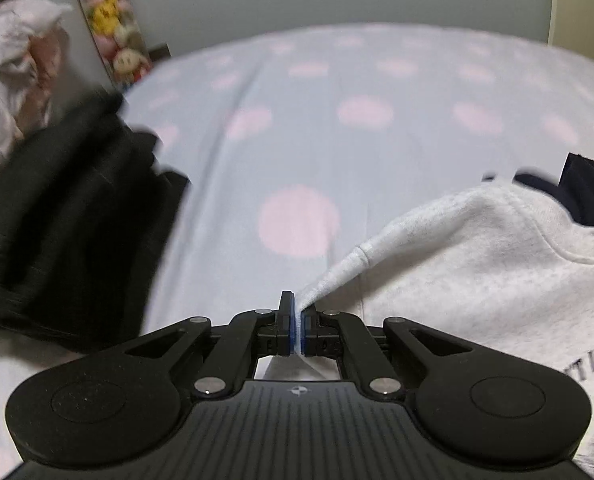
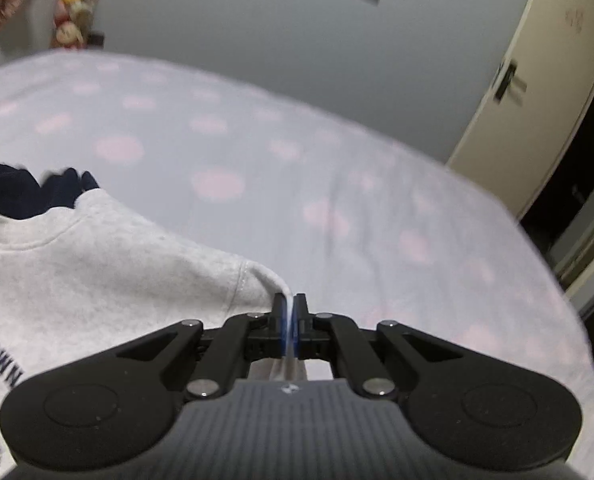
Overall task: Fold clothes
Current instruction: 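Lower the sweatshirt onto the bed and open both grippers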
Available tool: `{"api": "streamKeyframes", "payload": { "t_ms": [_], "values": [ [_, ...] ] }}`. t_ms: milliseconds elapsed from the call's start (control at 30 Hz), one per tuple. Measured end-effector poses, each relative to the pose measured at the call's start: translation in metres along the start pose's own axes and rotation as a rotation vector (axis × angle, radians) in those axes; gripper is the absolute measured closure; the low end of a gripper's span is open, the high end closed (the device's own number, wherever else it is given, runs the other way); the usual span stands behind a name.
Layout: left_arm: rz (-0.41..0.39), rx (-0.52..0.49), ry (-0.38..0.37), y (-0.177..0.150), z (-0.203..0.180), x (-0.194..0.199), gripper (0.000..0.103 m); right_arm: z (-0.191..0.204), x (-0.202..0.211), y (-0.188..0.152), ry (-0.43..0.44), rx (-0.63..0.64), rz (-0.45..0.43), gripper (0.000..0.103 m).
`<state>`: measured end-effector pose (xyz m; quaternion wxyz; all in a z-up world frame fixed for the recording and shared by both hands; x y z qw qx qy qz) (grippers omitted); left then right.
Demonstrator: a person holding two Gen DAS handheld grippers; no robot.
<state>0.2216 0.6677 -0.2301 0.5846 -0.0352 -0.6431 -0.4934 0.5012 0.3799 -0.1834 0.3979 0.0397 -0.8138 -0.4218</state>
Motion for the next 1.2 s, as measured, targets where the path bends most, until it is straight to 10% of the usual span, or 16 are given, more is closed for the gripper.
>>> {"api": "streamKeyframes", "payload": {
  "t_ms": [233,333,500,1033,1200],
  "values": [
    [-0.035,-0.002,-0.023,-0.020,0.002,0.000,0.095,0.017,-0.052,-0.023,0.019,-0.023,0.112,0.098],
    [-0.029,0.005,-0.012,-0.013,0.003,0.009,0.072,0.014,-0.044,-0.021,0.000,-0.054,0.110,0.074],
    [-0.088,0.071,-0.034,-0.011,0.017,0.066,0.052,-0.023,0.015,-0.022,0.013,-0.148,0.086,0.065],
    [-0.029,0.120,-0.147,-0.144,-0.005,0.252,0.048,-0.108,0.235,-0.187,0.153,-0.318,0.299,0.063],
    [-0.049,0.156,-0.203,-0.178,-0.023,0.288,0.048,-0.093,0.262,-0.226,0.320,-0.327,0.443,0.063]
  ]
}}
Point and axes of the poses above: each gripper's, at about its wrist camera, not at the fingertips, and x roughly against the way its jaws point, z to its left, y to its top, the point moved 3 cm from there along -x, roughly the way its jaws point, and after that the axes turned 1 degree about x, right-handed, at the moved point
